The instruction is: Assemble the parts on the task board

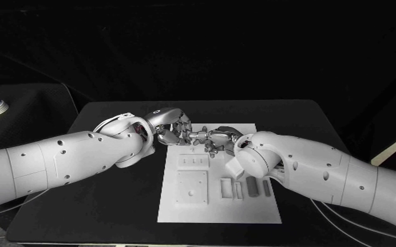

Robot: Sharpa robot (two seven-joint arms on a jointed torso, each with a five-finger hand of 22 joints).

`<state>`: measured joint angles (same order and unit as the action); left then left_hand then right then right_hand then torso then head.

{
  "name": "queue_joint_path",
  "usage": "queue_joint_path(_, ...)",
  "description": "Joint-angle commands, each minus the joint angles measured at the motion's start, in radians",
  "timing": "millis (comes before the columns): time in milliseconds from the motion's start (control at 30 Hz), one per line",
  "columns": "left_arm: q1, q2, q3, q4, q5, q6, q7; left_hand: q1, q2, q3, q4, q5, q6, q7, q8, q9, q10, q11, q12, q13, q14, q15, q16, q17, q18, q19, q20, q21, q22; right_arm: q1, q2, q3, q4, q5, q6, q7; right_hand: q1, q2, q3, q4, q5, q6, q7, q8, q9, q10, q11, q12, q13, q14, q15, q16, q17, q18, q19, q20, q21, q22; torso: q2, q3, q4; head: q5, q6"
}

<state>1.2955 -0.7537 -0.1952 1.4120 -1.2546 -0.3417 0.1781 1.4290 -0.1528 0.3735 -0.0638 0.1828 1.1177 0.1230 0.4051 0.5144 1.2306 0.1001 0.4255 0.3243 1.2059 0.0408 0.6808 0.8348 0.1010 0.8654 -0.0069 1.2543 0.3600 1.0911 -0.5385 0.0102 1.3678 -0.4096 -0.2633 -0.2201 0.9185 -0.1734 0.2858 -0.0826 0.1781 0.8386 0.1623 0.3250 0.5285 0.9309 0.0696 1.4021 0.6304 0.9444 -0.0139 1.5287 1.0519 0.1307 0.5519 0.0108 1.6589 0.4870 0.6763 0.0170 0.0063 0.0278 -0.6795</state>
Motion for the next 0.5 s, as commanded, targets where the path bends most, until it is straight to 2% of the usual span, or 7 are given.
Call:
queue_joint_path(33,0.001,0.003,0.001,0.002,0.007,0.007,-0.006,0.001,0.01,0.005,-0.002,0.003,0.005,0.005,0.006,0.0,0.003,0.006,0.006,0.001,0.005,-0.001,-0.004,0.001,0.017,0.007,0.003,0.003,0.001,-0.001,0.003,0.0,0.002,0.006,0.024,0.019,-0.01,0.0,-0.007,0.002,0.003,-0.007,0.002,-0.002,-0.001,-0.006,-0.001,0.004,-0.001,-0.007,0.001,0.005,-0.001,0.005,-0.006,-0.002,0.096,-0.002,0.0,-0.0005,-0.0002,0.003,-0.001)
queue_joint_path(233,0.001,0.009,0.001,0.004,0.008,0.012,-0.007,0.0,0.009,0.005,-0.002,0.003,0.004,0.006,0.006,0.0,0.003,0.006,0.005,0.0,0.006,0.0,-0.005,0.001,0.017,0.007,0.003,0.004,0.001,-0.001,0.013,0.0,-0.01,-0.022,0.026,0.013,-0.011,0.001,-0.009,0.002,0.003,-0.007,0.001,-0.001,-0.001,-0.006,-0.001,0.004,-0.001,-0.007,0.001,0.005,-0.001,0.006,-0.007,-0.002,0.096,-0.002,0.0,-0.0003,-0.0008,0.004,-0.002)
queue_joint_path(367,0.001,0.012,0.001,0.006,0.008,0.015,-0.008,-0.001,0.009,0.004,-0.002,0.003,0.003,0.006,0.005,0.0,0.003,0.007,0.005,0.0,0.006,0.0,-0.006,0.001,0.017,0.007,0.003,0.004,0.001,-0.001,0.017,0.0,-0.014,-0.02,0.032,0.017,0.011,0.016,-0.01,-0.017,0.004,0.003,0.0,0.005,0.002,-0.008,-0.003,0.006,-0.001,-0.009,0.0,0.006,-0.001,0.009,-0.008,-0.004,0.097,-0.002,0.0,-0.0004,-0.0008,0.005,-0.001)
queue_joint_path(500,0.001,0.013,0.001,0.006,0.008,0.017,-0.01,-0.001,0.008,0.004,-0.002,0.003,0.003,0.006,0.005,0.0,0.003,0.007,0.004,0.0,0.006,0.0,-0.006,0.001,0.017,0.007,0.003,0.004,0.001,-0.001,0.02,0.0,-0.016,-0.022,0.013,0.025,0.048,0.031,-0.004,-0.034,0.005,0.02,-0.002,0.015,0.007,-0.009,-0.004,0.009,-0.002,-0.011,-0.002,0.009,-0.001,0.012,-0.008,-0.006,0.098,-0.003,0.0,0.0002,-0.0012,0.007,-0.001)
